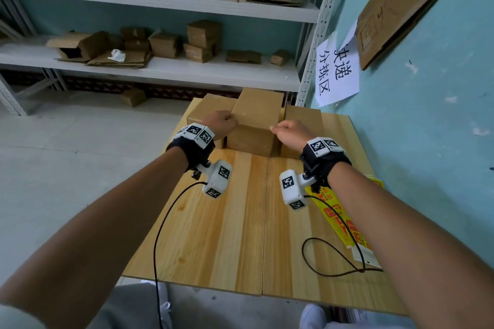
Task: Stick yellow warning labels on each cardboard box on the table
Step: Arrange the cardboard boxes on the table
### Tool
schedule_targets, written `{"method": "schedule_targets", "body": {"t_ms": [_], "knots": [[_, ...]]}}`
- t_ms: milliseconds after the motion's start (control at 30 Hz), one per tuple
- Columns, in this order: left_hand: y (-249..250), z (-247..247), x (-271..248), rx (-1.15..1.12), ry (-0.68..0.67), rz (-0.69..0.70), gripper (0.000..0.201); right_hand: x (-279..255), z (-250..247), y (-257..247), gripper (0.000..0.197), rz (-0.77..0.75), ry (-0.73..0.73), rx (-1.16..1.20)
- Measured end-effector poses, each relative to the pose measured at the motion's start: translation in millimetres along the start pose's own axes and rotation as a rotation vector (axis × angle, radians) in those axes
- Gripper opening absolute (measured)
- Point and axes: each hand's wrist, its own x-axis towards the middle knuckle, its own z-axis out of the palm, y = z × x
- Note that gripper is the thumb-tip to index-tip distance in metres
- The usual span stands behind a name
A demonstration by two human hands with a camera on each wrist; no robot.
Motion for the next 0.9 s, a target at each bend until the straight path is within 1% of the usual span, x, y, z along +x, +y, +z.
{"method": "schedule_targets", "body": {"t_ms": [167, 367, 433, 467, 533, 633, 667, 733, 900], "knots": [[3, -3, -2, -0.05, 0.012, -0.016, 0.038, 4, 0, 4, 0.044, 0.006, 0.018, 0.024], [11, -4, -1, -0.049, -0.015, -0.023, 0.039, 2, -6, 5, 0.049, 0.003, 0.0, -0.046], [13, -5, -2, -0.06, -0.037, -0.044, 0.039, 4, -7, 7, 0.039, -0.01, -0.014, -0.08], [14, -5, -3, -0.055, -0.044, -0.051, 0.038, 6, -8, 8, 0.039, -0.016, -0.01, -0.094], [13, -6, -4, -0.012, -0.054, -0.049, 0.036, 7, -8, 9, 0.05, -0.035, 0.003, -0.147], [17, -9, -11, 0.029, -0.046, -0.069, 0.025, 4, -10, 7, 0.055, -0.07, 0.032, -0.233], [20, -9, -14, 0.033, -0.045, -0.081, 0.024, 2, -10, 7, 0.055, -0.082, 0.036, -0.26], [24, -9, -21, 0.032, -0.041, -0.102, 0.026, -3, -11, 6, 0.055, -0.09, 0.025, -0.309], [25, -6, -53, -0.032, -0.018, -0.159, 0.028, -27, -9, 8, 0.05, -0.062, -0.005, -0.378]]}}
